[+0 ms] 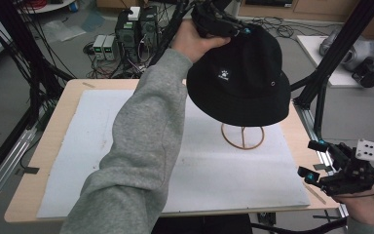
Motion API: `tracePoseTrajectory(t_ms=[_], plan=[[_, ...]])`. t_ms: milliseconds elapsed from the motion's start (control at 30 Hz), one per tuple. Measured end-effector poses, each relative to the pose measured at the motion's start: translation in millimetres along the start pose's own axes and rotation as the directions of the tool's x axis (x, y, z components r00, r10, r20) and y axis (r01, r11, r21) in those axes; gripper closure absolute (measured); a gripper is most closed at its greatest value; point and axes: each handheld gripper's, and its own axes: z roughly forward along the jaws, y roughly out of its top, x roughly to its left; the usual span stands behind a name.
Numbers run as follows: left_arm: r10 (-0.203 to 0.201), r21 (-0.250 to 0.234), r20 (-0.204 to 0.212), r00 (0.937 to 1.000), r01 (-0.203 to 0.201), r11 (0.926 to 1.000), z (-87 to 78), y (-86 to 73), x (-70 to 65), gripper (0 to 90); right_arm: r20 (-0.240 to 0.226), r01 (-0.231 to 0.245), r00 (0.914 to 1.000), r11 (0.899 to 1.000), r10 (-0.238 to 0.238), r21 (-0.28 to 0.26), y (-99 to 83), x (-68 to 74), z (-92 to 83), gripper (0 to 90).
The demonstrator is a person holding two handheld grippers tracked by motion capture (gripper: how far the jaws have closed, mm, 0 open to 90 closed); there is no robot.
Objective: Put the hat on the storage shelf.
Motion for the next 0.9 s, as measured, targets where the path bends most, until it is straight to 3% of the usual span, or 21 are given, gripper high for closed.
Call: tracePoseTrajectory(t_ms=[367, 733, 900], plan=[[0.010, 0.031, 0.037, 0.9993, -0.011, 0.9995, 54.3, 14.1, 11.3, 85.6, 0.015, -0.006, 0.9999, 1.000, 0.005, 0.020, -9.5, 11.2, -10.2, 3.4], [0.036, 0.045, 0.025, 0.9990, -0.037, 0.9983, 80.5, 19.5, 17.3, 85.6, 0.058, -0.018, 0.9982, 1.000, 0.016, 0.024, -17.6, 20.3, -27.6, 3.4], [0.015, 0.048, 0.018, 0.9997, -0.016, 0.9987, 87.6, 13.7, 26.0, 85.5, 0.067, -0.027, 0.9975, 0.999, 0.025, 0.026, -19.1, 19.9, -30.0, 3.4]])
